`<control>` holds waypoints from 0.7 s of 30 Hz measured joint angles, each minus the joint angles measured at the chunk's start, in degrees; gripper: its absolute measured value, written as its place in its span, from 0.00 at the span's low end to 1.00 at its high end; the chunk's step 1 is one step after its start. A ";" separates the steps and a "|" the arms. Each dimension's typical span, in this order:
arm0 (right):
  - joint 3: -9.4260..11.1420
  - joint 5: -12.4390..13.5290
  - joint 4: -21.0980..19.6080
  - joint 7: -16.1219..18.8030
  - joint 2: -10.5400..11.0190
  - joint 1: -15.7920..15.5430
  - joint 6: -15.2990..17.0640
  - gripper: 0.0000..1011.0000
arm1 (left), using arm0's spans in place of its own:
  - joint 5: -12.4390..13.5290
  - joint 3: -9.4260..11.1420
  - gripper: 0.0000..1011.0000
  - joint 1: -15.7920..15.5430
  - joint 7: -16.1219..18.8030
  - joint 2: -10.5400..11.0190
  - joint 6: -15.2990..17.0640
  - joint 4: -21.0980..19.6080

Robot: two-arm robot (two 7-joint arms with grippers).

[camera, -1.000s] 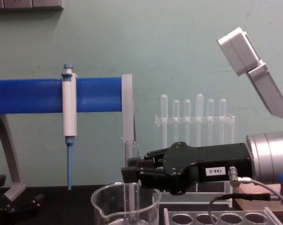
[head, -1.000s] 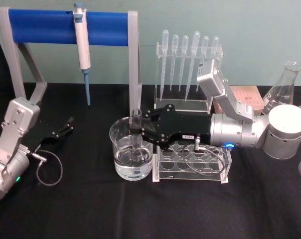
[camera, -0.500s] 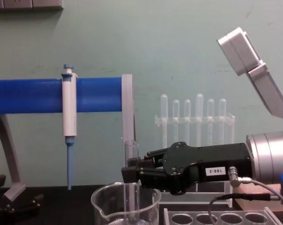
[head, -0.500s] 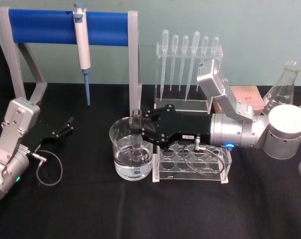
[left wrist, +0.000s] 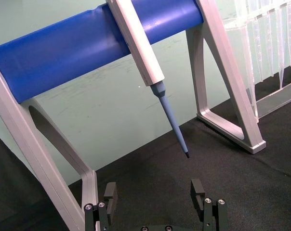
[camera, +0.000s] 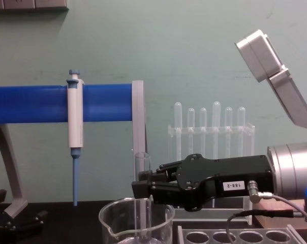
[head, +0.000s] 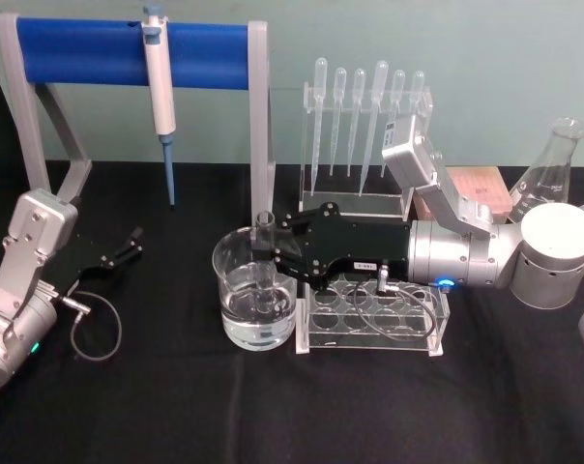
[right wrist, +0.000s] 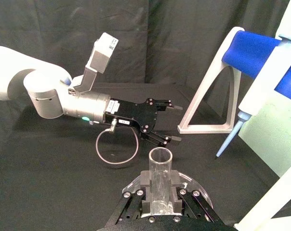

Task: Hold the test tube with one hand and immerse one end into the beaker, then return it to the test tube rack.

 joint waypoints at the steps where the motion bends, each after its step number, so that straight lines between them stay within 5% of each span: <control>1: 0.00 0.00 0.00 0.00 0.00 0.00 0.00 0.24 | 0.00 0.00 0.99 0.00 0.00 0.00 0.00 0.00; 21: 0.00 0.00 0.00 0.00 0.00 0.00 0.00 0.24 | 0.00 0.00 0.99 0.00 0.00 0.00 0.00 0.00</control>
